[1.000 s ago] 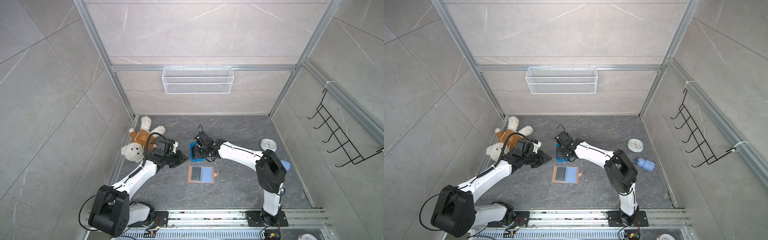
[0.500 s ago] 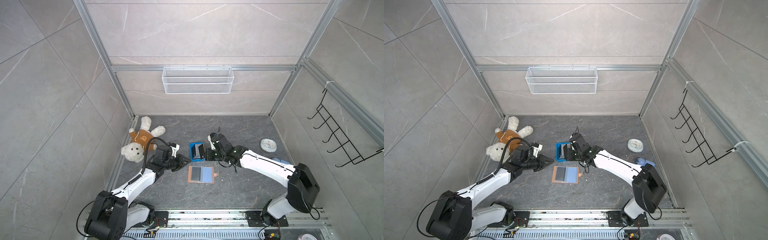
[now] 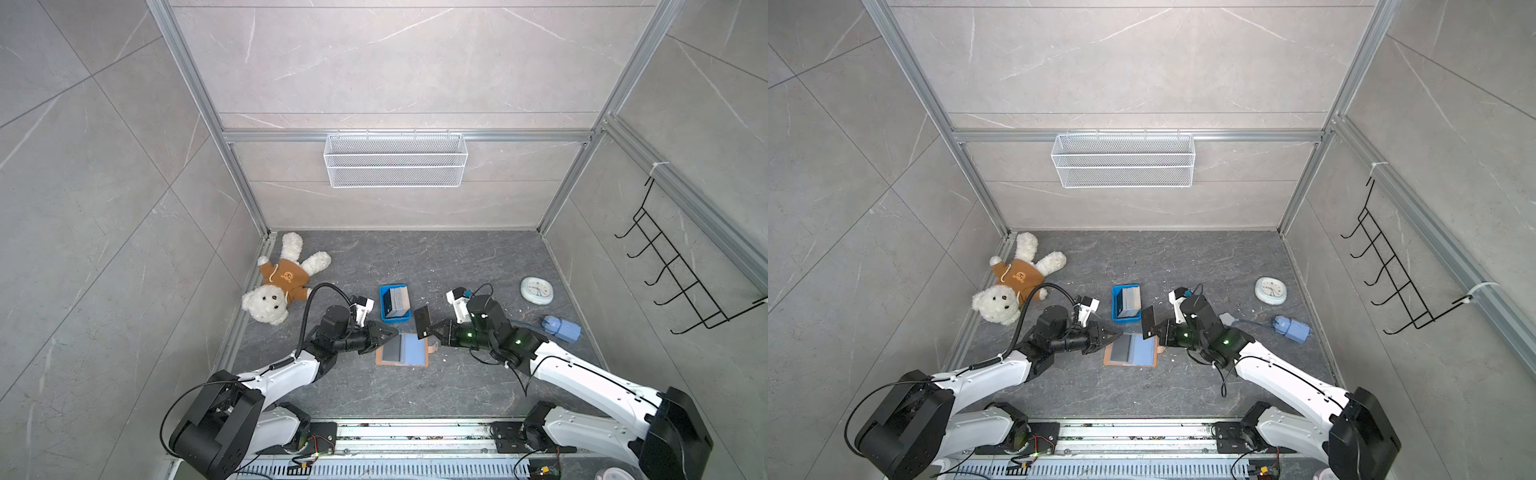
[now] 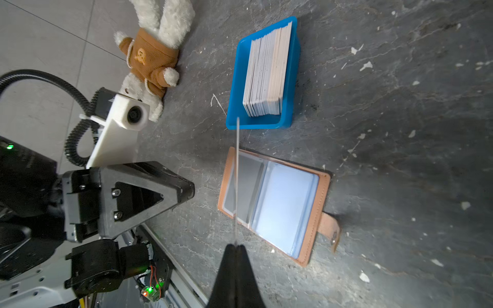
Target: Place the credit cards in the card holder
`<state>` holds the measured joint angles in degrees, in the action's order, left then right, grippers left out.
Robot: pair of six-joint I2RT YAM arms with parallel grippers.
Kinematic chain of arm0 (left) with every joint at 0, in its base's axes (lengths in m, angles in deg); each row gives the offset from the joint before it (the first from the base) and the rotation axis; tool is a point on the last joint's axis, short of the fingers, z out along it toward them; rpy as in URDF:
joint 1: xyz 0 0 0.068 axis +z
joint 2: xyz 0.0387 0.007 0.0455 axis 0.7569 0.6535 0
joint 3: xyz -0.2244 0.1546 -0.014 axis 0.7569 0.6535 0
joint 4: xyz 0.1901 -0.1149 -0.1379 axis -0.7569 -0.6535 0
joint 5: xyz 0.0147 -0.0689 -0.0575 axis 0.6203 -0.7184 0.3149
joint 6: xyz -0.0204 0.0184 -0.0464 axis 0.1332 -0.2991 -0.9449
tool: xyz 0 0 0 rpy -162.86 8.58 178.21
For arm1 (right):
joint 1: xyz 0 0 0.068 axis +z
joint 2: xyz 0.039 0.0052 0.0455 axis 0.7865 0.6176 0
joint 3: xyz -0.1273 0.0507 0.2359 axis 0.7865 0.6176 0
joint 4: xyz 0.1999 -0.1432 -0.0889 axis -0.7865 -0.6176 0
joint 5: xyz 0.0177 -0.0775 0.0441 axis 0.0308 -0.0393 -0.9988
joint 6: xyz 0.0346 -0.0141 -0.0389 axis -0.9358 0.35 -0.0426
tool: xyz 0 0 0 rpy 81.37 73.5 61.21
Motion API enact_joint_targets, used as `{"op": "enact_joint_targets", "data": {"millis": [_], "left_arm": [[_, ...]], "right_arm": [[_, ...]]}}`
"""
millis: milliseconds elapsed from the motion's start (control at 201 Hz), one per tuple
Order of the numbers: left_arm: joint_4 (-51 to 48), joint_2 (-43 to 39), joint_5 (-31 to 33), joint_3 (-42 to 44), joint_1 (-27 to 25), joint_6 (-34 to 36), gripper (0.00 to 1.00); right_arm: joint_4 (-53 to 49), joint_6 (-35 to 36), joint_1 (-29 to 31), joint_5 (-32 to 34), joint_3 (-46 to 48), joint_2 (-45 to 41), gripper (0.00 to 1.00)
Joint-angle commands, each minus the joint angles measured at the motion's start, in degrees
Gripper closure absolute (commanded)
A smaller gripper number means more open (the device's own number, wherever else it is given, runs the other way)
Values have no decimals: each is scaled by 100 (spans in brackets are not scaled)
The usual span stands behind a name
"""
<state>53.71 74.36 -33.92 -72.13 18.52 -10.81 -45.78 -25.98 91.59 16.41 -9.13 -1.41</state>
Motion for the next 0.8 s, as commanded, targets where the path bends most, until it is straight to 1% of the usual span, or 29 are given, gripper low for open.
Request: {"op": "enact_joint_targets", "data": {"millis": [0,214,493,792], "left_arm": [[1220,146,-344,80,-97,-431,70],[1658,370,-309,77,-462,-516,69],[2704,801,-369,108,-623,-915,69],[2886,845,-397,107,-676,-981,69]], "right_arm": [[238,-297,-125,-388,346,-434,100],[644,-670,-289,-854,915,-1040,100],[1137,-1073,-356,-1262,1267,-1371,100],[1494,-1362,-353,-1517,1451,-1550,100]]}}
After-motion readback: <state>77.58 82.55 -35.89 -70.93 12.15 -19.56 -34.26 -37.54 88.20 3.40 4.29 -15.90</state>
